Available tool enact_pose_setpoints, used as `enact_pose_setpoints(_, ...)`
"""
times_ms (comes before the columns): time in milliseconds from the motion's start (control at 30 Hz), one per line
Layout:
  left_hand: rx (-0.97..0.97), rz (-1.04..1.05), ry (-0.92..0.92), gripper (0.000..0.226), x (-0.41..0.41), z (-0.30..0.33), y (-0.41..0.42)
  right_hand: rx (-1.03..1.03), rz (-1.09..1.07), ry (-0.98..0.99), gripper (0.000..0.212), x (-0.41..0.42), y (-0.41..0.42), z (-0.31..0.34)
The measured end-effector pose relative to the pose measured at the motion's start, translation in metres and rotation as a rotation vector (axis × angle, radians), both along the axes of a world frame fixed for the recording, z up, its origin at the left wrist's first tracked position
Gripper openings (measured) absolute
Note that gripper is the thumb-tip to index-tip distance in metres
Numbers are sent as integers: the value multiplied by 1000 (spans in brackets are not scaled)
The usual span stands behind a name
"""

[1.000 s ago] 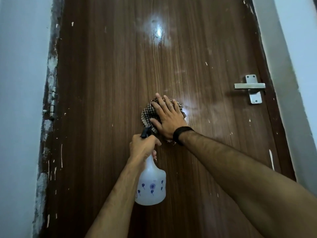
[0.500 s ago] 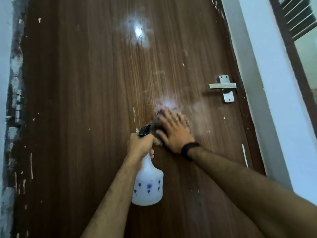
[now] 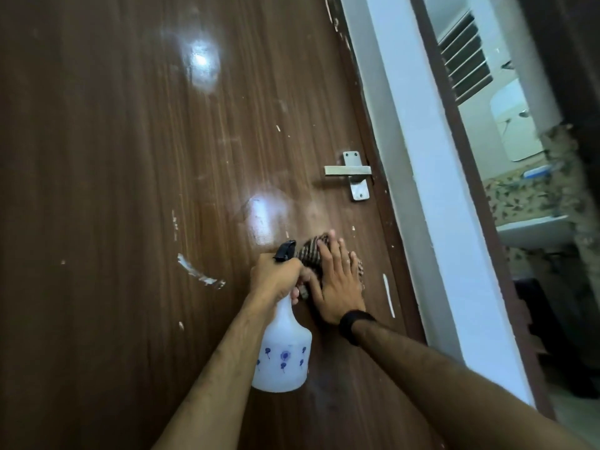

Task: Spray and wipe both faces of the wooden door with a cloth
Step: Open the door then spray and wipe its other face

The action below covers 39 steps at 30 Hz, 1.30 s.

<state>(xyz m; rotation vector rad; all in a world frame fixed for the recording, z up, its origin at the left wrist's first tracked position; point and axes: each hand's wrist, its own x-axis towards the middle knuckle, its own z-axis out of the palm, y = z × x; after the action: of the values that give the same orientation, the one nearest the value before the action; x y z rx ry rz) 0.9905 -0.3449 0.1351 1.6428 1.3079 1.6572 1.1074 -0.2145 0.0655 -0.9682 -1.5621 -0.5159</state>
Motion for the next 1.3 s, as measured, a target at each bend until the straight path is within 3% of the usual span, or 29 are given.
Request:
enact_pose_setpoints(200, -17, -69, 18, 11, 53, 12, 28, -80, -23, 310, 76, 35, 21, 79)
enact_pose_setpoints(500, -104, -82, 95, 8, 81, 5, 43, -132, -44, 299, 69, 67, 26, -53)
enact_pose_setpoints(600, -88, -113, 100, 10, 85, 0, 45, -129, -90, 238, 71, 88, 36, -22)
enact_pose_setpoints(767, -64, -128, 74, 14, 84, 12, 43, -206, -99, 323, 69, 95, 41, 64)
enact_pose_setpoints(1000, -29, -77, 27, 6, 56, 15, 26, -179, -81, 248, 66, 54, 13, -30)
enact_pose_setpoints(1167, -41, -131, 39, 6, 38, 3, -6, -326, -122, 269, 51, 43, -15, -24)
enact_pose_setpoints(1300, -22, -177, 84, 6, 28, 7, -22, -319, -238, 205, 46, 48, -34, -22)
